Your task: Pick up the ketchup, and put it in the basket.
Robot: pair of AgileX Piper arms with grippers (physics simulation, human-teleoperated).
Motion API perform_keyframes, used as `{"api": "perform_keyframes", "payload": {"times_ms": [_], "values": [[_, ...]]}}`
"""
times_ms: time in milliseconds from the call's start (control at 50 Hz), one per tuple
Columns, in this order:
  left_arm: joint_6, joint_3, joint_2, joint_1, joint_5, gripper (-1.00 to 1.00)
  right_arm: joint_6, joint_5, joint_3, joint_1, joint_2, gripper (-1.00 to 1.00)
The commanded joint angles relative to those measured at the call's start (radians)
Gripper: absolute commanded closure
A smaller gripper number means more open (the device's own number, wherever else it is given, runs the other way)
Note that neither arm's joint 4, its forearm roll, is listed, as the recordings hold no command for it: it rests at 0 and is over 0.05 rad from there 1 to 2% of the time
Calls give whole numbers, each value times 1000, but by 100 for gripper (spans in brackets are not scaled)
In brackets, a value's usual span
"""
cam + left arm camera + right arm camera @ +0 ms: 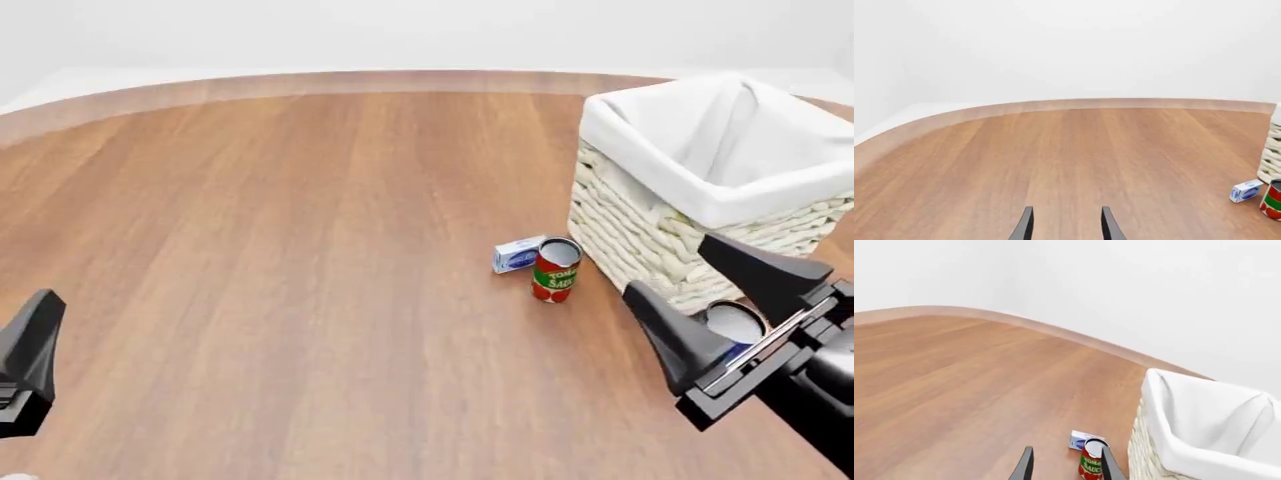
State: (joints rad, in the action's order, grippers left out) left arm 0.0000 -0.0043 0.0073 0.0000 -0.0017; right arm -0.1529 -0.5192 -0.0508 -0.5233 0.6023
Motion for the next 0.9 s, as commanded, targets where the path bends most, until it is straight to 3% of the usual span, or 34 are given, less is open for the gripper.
{"api": "perform_keyframes", "payload": {"times_ms": [20,760,900], "values": [[0,0,0,0,0,-100,-3,-45,-23,-63,77,-100],[0,0,0,0,0,-100,21,-87,-146,-277,255,-100],[0,0,0,0,0,-100,14,-109,-187,-371,345,-100]]}}
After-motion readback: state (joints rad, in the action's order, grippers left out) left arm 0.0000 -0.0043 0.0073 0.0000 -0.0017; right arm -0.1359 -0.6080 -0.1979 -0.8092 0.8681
